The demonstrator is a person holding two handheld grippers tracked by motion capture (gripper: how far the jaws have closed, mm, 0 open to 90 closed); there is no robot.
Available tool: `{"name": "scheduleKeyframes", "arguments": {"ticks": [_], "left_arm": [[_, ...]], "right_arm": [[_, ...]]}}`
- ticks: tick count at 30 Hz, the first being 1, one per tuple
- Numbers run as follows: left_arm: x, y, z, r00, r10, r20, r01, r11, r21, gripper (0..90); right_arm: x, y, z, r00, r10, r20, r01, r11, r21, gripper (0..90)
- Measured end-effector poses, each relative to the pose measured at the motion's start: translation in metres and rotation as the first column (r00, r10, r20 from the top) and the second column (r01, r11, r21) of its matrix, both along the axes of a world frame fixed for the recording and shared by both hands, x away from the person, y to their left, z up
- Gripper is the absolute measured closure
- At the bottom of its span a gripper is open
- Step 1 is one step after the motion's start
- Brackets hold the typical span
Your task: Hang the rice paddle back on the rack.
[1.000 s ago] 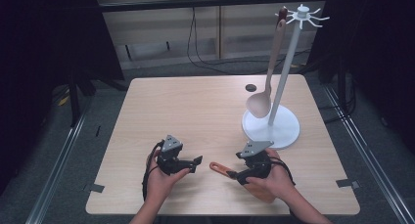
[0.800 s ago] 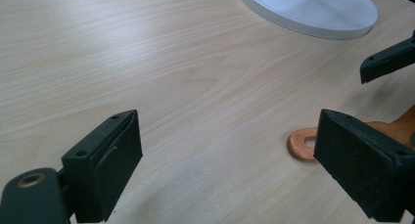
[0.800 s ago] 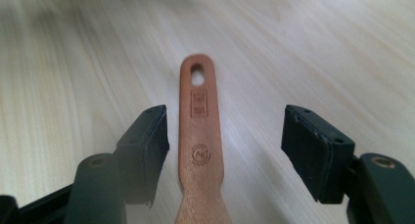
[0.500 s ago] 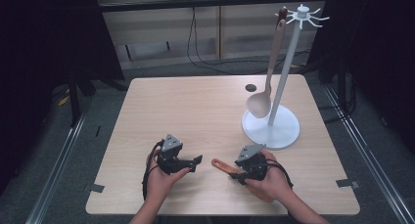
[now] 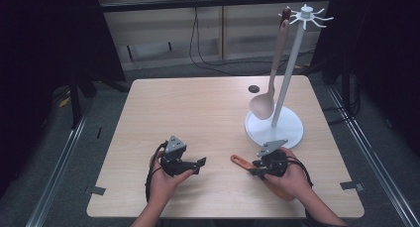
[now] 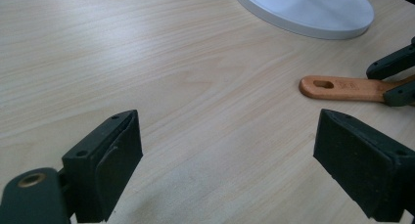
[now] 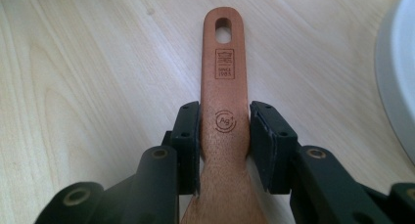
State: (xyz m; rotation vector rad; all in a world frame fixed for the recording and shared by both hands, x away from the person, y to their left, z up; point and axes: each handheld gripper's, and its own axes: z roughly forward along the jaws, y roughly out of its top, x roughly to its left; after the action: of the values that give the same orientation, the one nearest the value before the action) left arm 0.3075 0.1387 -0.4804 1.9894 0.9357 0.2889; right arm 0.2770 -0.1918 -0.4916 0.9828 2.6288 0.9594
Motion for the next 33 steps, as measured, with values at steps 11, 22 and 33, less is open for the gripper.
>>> {"name": "scheduleKeyframes", "arguments": {"ticks": [11, 22, 33], "left_arm": [[0.002, -0.001, 0.002, 1.0000, -0.008, 0.003, 0.008, 1.0000, -0.002, 10.2], [0.001, -0.003, 0.002, 1.0000, 0.001, -0.003, -0.001, 1.0000, -0.009, 9.9], [0.002, -0.004, -0.001, 0.9999, -0.009, -0.007, 0.009, 0.9999, 0.008, 9.9]], "right_arm": [[0.001, 0.012, 0.005, 0.9975, -0.058, -0.039, 0.056, 0.9966, -0.060, 61.5], [0.010, 0.033, 0.015, 0.9845, -0.118, -0.130, 0.092, 0.9774, -0.190, 62.5], [0.018, 0.045, 0.018, 0.9767, -0.119, -0.179, 0.069, 0.9622, -0.264, 52.6]]}}
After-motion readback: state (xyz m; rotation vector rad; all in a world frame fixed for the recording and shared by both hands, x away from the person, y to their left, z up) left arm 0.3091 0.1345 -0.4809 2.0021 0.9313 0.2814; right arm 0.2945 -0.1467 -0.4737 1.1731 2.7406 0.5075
